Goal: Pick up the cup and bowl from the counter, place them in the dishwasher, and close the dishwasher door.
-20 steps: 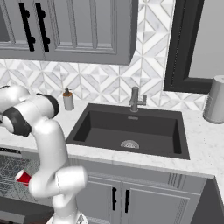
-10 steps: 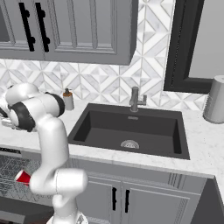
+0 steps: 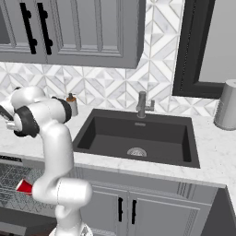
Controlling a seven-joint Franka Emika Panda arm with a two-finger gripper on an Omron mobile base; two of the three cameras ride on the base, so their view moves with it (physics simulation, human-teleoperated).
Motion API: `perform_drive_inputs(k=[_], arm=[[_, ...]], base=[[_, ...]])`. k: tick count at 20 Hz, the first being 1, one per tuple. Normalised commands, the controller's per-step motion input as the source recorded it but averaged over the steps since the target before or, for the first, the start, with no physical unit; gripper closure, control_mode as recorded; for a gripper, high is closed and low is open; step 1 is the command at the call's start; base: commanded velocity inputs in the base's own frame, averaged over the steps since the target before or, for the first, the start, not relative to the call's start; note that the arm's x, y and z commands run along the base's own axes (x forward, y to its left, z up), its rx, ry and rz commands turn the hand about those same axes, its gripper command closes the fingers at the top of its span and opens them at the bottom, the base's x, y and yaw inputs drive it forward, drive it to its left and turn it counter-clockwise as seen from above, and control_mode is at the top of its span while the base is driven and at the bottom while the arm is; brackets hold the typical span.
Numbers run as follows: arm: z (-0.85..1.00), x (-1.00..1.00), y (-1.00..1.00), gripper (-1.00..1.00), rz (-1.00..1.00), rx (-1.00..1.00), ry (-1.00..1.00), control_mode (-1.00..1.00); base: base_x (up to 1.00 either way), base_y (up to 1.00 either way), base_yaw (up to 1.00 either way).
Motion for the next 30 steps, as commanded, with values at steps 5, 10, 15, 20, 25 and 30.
perform_drive_inputs(k=[5,10,15,20,25,30], arm=[[0.0,0.0,0.24,-1.0,0.0,-0.08,-0.01,-1.0],[0.0,0.06,0.37,-1.0,0.0,-0.06,0.0,-1.0],[-0.14,0.23,0.22,-1.0,0.0,-0.06,0.0,-1.0],[-0.22,0.32,0.29,-1.0,0.0,-0.07,0.02,-1.0],[-0.06,0.36,0.28,-1.0,0.0,-0.04,0.01,-1.0],[-0.11,0.28,0.23,-1.0,0.0,-0.03,0.05,-1.0]], base=[[0.0,0.0,0.0],[0.0,0.0,0.0],[0.0,0.0,0.0],[0.0,0.0,0.0],[0.0,0.0,0.0],[0.0,0.0,0.0]])
